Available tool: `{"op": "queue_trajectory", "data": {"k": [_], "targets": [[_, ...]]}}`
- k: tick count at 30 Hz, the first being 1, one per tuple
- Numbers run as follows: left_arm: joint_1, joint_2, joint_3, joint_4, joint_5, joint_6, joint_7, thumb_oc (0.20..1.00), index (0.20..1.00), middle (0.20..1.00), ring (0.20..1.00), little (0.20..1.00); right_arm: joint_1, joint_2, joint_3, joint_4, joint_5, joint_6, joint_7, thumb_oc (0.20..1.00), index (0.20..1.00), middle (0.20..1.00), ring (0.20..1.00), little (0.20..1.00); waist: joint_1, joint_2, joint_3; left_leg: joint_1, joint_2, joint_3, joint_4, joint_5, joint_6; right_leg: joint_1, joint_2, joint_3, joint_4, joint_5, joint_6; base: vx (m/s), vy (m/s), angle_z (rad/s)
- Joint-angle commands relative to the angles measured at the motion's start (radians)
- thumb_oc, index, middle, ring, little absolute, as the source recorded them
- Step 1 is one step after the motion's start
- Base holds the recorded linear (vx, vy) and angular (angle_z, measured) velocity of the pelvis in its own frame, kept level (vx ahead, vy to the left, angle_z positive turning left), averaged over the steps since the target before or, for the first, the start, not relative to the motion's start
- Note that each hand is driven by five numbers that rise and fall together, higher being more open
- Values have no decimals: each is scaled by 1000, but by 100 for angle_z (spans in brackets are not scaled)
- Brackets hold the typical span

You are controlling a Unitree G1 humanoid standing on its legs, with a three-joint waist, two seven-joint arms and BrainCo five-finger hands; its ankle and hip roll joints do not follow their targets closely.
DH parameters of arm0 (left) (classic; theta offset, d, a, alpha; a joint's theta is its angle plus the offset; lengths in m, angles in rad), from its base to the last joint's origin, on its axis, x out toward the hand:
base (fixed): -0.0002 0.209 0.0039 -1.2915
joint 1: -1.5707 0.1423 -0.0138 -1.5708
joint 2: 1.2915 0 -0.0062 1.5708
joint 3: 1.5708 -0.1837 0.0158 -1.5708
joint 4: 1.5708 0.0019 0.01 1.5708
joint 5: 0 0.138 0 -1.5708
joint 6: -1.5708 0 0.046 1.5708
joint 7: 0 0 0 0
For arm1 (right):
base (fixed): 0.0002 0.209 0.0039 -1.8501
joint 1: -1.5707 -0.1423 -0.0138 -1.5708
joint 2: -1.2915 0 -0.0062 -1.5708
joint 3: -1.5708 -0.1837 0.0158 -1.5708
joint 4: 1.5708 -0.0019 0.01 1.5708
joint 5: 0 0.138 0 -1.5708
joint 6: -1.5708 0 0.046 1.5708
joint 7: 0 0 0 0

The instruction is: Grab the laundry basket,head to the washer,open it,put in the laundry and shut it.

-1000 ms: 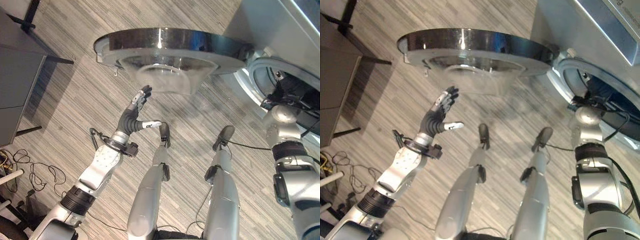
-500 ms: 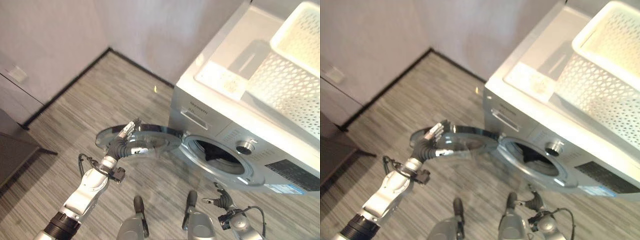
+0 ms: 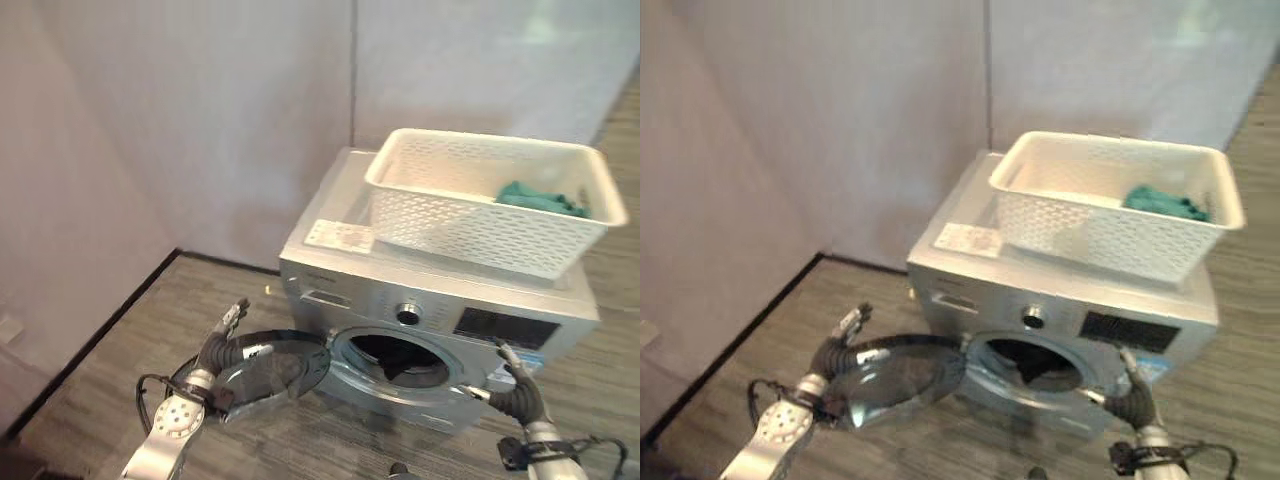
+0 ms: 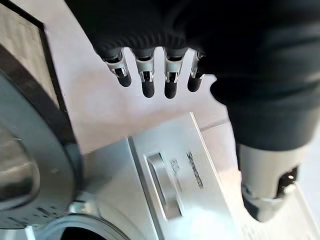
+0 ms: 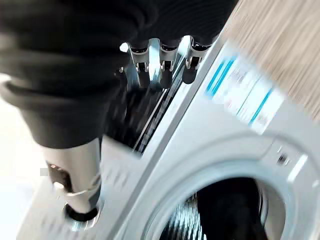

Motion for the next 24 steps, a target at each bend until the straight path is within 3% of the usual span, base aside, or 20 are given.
{"op": "queue_trajectory", "data": {"k": [1,4,6,8,9,13,15,17,19,23,24], "targets": [[-72,18,35,-40,29,-37,37,1000,1000,1000,1000,1000,-52,-3,-105,-74,-59,-48,-93,1000,1000,1000,1000,1000,-19,-3,49,35,32,-11,168,-212,41,-104,-87,47,97,-8,82,-5,104,-35],[-77,14,32,-34,47,-37,40,1000,1000,1000,1000,1000,-45,22,-164,-118,-70,-48,-143,1000,1000,1000,1000,1000,-35,1,52,47,29,18,189,-235,52,-123,-80,85,107,-1,86,-7,47,-48],[-66,14,37,-37,76,-47,37,1000,1000,1000,1000,1000,-64,10,-262,-217,-158,-42,-222,1000,1000,1000,1000,1000,-63,8,49,60,18,54,200,-254,67,-150,-73,129,106,23,86,-16,61,-39],[-65,15,34,-40,92,-48,29,1000,1000,1000,1000,1000,-101,-3,-325,-271,-222,-24,-272,1000,1000,1000,1000,1000,-62,17,42,64,12,49,208,-282,78,-155,-70,147,101,19,86,8,62,-54],[-68,11,33,-40,93,-48,29,1000,1000,1000,1000,1000,-101,-3,-328,-275,-226,-21,-273,1000,1000,1000,1000,1000,-65,12,46,56,15,67,214,-265,75,-161,-71,147,103,30,86,-30,39,-44],[-70,-3,18,-23,112,-50,13,1000,1000,1000,1000,1000,-236,-63,-449,-351,-389,47,-392,1000,1000,1000,1000,1000,-48,17,26,55,6,51,215,-291,88,-163,-74,150,86,33,86,-8,24,-17],[-78,-9,7,-13,117,-49,4,1000,1000,1000,1000,1000,-311,-115,-479,-352,-461,93,-438,1000,1000,1000,1000,1000,-30,11,15,47,5,42,212,-282,85,-161,-79,140,78,38,86,-19,-27,3],[-90,-10,-7,8,126,-48,-17,1000,1000,1000,1000,1000,-392,-225,-527,-313,-536,156,-462,1000,1000,1000,1000,1000,-1,-13,3,24,11,39,212,-254,75,-154,-91,115,74,49,86,-82,-96,8],[-97,-10,-11,12,129,-47,-24,1000,1000,1000,1000,1000,-410,-259,-536,-292,-540,166,-463,1000,1000,1000,1000,1000,9,-16,1,20,12,30,211,-251,74,-148,-94,104,72,48,86,-8,-31,32],[-106,5,-5,19,135,-51,-67,1000,1000,1000,1000,1000,-425,-483,-613,-137,-513,199,-437,1000,1000,1000,1000,1000,59,-44,-3,6,17,-19,193,-227,60,-115,-108,39,66,39,86,3,-60,43],[-106,5,-5,19,135,-51,-66,1000,1000,1000,1000,1000,-426,-484,-612,-136,-513,199,-437,1000,1000,1000,1000,1000,58,-43,-3,6,17,-20,193,-227,60,-115,-108,38,66,39,86,1,-27,52]]}}
